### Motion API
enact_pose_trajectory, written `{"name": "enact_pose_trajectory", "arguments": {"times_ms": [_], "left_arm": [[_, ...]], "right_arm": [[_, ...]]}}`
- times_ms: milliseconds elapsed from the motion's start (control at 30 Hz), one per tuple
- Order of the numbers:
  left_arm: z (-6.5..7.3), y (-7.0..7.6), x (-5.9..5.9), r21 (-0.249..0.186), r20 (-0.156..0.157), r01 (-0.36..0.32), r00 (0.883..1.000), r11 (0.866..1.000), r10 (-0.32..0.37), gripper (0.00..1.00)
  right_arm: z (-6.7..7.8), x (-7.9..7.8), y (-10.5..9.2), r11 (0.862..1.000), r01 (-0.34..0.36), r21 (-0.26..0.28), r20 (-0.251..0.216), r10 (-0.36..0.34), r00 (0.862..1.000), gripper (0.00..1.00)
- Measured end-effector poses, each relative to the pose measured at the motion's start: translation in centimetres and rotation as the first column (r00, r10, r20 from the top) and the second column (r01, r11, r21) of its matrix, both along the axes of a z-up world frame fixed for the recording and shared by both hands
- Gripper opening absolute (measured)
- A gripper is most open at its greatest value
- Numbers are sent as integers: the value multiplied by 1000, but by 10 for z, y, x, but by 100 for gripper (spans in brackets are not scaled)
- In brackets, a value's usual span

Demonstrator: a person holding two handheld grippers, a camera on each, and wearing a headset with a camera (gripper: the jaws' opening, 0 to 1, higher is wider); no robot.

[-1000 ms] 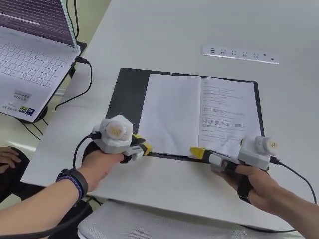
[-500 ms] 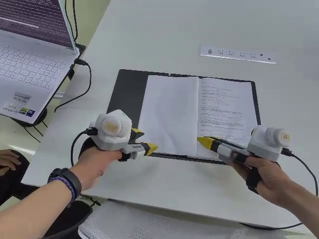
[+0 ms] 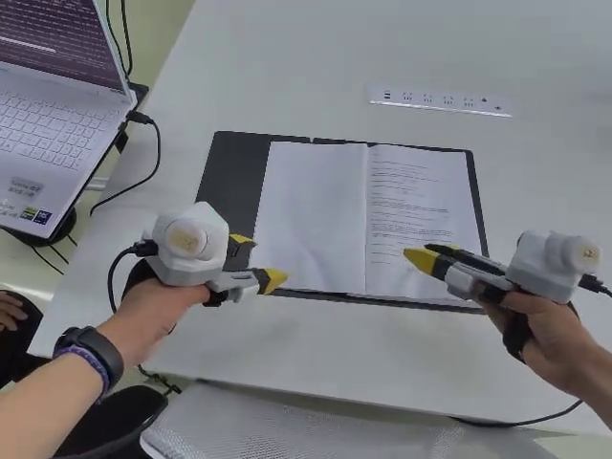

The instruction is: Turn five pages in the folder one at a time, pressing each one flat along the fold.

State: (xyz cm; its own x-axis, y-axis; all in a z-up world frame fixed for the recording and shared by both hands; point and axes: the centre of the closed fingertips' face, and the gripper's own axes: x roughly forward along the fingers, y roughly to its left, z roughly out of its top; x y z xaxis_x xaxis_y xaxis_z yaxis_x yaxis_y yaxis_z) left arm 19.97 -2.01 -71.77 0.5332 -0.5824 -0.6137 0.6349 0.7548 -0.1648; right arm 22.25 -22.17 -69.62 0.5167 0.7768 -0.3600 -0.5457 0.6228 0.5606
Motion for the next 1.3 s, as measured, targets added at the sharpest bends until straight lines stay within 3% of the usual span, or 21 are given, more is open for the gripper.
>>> {"name": "enact_pose_trajectory", "arguments": {"times_ms": [467, 600, 767, 933, 1300], "left_arm": [[23, 4, -10, -17, 31, -23, 999, 1000, 23, 51], [31, 8, -15, -24, 34, -42, 999, 999, 43, 54], [42, 15, -22, -39, 42, -92, 995, 995, 93, 56], [40, 22, -28, -54, 27, -115, 993, 992, 117, 61], [40, 29, -36, -24, 28, -130, 991, 991, 130, 63]], "right_arm": [[18, -17, -30, 993, 23, -112, 75, -14, 997, 55], [26, -20, -38, 992, 38, -121, 88, -28, 996, 60], [28, -32, -52, 982, 45, -182, 101, -27, 995, 65], [32, -41, -65, 978, 72, -196, 107, -52, 993, 69], [30, -52, -85, 971, 95, -221, 110, -72, 991, 78]]}}
